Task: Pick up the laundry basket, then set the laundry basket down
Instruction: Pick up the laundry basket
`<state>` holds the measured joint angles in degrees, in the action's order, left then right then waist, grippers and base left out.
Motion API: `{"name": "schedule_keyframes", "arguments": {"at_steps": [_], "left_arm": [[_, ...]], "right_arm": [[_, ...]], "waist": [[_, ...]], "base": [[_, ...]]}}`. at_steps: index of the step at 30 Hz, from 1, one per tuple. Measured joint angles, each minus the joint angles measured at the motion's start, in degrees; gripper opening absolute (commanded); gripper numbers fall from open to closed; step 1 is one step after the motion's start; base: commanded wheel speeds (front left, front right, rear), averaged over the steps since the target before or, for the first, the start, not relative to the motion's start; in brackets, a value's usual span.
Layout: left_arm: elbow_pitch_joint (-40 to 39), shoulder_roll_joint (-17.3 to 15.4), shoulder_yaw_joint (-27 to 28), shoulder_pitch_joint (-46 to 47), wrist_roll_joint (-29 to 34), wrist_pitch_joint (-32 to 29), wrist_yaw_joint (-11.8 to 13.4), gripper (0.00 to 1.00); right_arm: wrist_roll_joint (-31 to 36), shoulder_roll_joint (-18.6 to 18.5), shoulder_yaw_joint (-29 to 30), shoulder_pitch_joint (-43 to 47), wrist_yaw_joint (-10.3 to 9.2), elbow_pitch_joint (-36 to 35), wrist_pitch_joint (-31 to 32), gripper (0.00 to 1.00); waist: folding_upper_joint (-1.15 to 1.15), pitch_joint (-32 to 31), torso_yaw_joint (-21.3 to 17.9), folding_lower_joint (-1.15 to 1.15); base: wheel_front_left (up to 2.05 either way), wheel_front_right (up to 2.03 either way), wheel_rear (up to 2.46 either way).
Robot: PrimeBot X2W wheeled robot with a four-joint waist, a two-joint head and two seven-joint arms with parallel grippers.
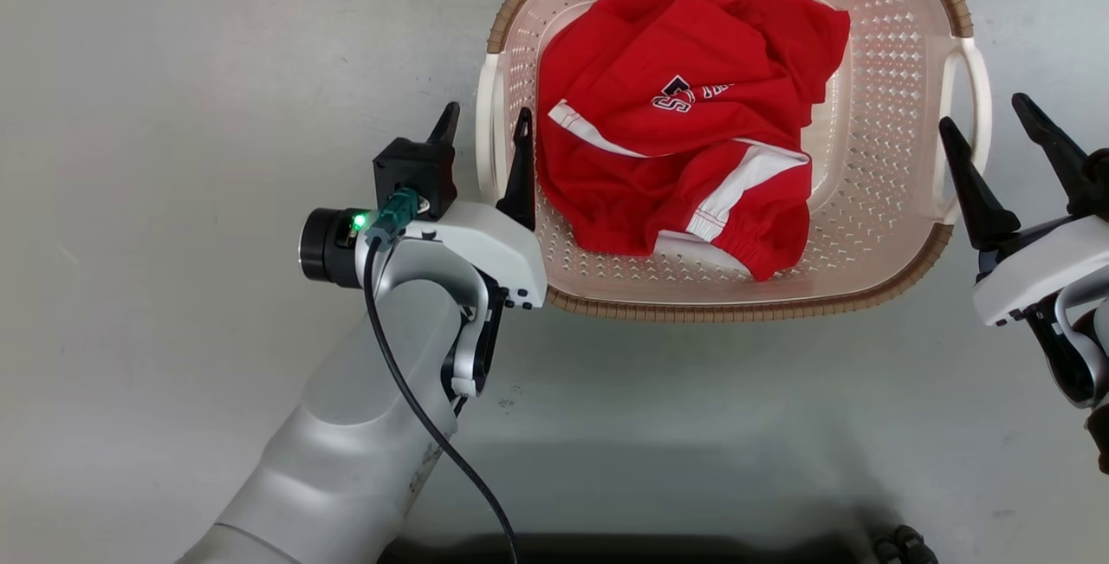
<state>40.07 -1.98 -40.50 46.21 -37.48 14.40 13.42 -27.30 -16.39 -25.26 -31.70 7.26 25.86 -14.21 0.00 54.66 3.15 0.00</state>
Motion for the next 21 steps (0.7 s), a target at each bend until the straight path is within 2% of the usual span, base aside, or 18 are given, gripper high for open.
{"name": "schedule_keyframes", "arguments": {"at_steps": [21], "left_arm": [[3.86, 0.07, -5.15, 3.50, -3.58, 0.00, 0.11, 1.00]], "right_arm": [[-1.42, 0.31, -4.65, -3.47, 0.00, 3.86, -0.01, 1.00]], "waist": [[0.00, 2.01, -0.13, 0.00]], "base": [[0.00, 0.00, 0.00]]}}
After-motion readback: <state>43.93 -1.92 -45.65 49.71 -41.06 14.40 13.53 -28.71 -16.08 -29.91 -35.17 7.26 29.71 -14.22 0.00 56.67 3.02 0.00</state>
